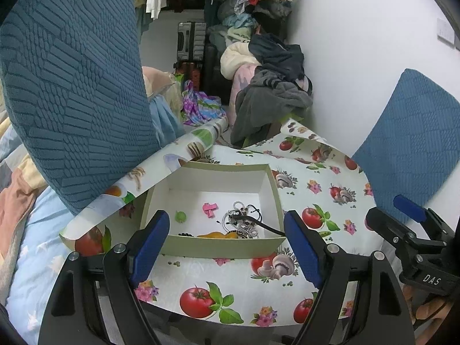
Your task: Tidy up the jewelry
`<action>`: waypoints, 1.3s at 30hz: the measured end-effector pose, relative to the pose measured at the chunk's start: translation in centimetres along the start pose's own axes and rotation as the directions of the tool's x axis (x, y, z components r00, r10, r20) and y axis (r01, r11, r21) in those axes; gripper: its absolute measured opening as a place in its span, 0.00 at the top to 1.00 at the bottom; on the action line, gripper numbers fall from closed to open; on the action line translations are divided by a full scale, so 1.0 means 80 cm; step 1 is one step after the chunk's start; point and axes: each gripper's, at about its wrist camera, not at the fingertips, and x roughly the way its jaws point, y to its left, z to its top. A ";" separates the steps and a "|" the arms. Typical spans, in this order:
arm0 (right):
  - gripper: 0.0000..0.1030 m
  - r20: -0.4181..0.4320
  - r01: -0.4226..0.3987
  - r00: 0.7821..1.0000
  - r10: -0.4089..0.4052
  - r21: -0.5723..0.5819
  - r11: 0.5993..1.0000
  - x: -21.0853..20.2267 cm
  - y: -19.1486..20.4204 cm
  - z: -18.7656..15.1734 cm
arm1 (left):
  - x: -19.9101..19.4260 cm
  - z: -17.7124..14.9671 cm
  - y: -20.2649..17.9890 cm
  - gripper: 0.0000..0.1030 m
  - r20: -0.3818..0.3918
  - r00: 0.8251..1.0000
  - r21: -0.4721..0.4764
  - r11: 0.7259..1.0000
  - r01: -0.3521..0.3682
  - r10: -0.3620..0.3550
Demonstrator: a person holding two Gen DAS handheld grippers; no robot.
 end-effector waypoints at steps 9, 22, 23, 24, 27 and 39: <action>0.00 0.005 0.006 1.000 -0.006 0.005 1.000 -0.003 0.000 -0.001 | 0.001 -0.002 -0.003 0.20 -0.004 1.000 0.008 1.000 0.000 0.000; 0.00 0.005 0.008 1.000 -0.008 0.008 1.000 -0.005 -0.001 0.000 | 0.000 -0.005 -0.003 0.20 -0.007 1.000 0.021 1.000 -0.017 0.018; 0.00 0.006 0.007 1.000 -0.007 0.009 1.000 -0.006 -0.002 0.001 | 0.001 -0.006 -0.003 0.20 -0.007 1.000 0.021 1.000 -0.020 0.020; 0.00 0.005 0.007 1.000 -0.007 0.007 1.000 -0.005 -0.002 0.001 | 0.001 -0.006 -0.004 0.20 -0.008 1.000 0.022 1.000 -0.020 0.020; 0.00 0.007 0.007 1.000 -0.007 0.005 1.000 -0.006 -0.001 0.002 | 0.002 -0.006 -0.005 0.20 -0.010 1.000 0.027 0.999 -0.019 0.020; 0.00 0.006 0.014 1.000 -0.014 0.004 1.000 -0.006 0.000 0.002 | 0.001 -0.008 -0.004 0.20 -0.008 1.000 0.029 0.999 -0.030 0.031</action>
